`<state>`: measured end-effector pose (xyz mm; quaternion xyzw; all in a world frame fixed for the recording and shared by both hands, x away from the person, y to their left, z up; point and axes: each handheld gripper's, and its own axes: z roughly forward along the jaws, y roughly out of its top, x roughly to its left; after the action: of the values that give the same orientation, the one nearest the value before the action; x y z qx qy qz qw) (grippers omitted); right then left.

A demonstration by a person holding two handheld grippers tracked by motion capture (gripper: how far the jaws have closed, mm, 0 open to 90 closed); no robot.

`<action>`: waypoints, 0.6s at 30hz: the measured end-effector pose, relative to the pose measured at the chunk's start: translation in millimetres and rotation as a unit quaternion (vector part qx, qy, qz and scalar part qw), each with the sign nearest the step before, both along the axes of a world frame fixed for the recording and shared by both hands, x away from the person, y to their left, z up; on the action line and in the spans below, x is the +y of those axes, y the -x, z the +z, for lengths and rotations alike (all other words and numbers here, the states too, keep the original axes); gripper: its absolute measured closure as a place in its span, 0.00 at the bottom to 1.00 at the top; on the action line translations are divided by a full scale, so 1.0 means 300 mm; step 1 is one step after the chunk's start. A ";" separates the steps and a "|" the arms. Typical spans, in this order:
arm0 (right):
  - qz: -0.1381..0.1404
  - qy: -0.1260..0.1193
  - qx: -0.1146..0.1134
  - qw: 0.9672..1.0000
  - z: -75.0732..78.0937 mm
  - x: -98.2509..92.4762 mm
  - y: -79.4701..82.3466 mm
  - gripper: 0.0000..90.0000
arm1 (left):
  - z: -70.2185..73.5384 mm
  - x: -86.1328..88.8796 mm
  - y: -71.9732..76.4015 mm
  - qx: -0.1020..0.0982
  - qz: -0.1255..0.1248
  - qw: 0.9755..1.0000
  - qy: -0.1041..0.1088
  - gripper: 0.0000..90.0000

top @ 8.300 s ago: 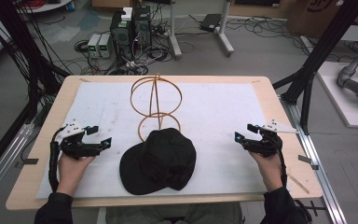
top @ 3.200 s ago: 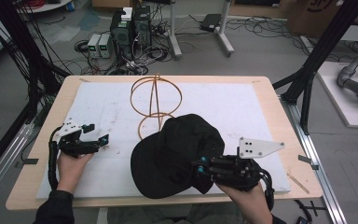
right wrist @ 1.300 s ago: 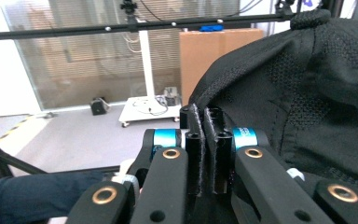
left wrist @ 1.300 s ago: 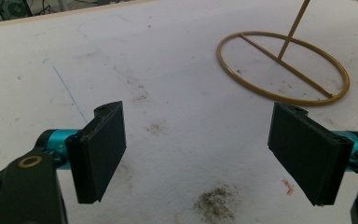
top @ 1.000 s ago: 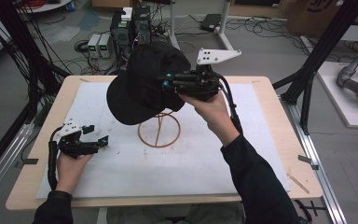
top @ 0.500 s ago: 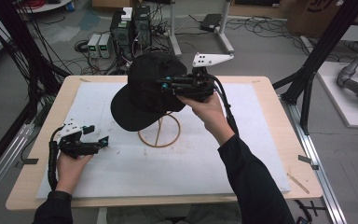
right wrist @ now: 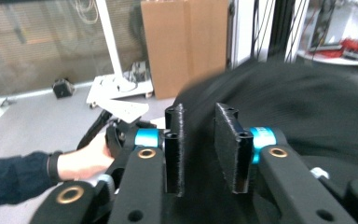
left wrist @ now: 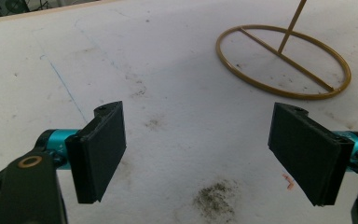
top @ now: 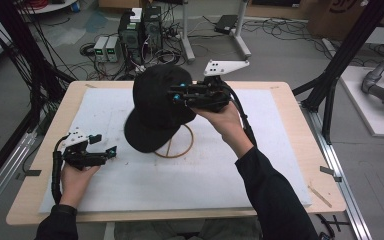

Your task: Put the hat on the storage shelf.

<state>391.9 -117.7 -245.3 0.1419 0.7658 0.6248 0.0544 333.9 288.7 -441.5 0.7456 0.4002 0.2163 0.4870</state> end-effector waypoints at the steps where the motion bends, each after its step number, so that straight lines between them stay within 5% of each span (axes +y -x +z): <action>1: -0.004 -0.002 0.000 1.000 0.002 -0.004 0.002 0.75 | 0.001 0.000 0.000 0.001 -0.001 1.000 0.000 0.21; 9: -0.032 -0.002 0.000 0.999 -0.022 -0.076 0.013 0.61 | 0.001 0.003 0.001 -0.001 0.001 1.000 0.003 0.21; 18: -0.082 0.006 -0.003 0.997 -0.102 -0.266 0.060 0.48 | 0.006 -0.003 0.002 -0.009 0.001 1.000 0.009 0.21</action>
<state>373.8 -197.5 -275.8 0.2022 0.7550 0.6142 0.1088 333.3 287.9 -439.6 0.7384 0.3985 0.2202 0.4974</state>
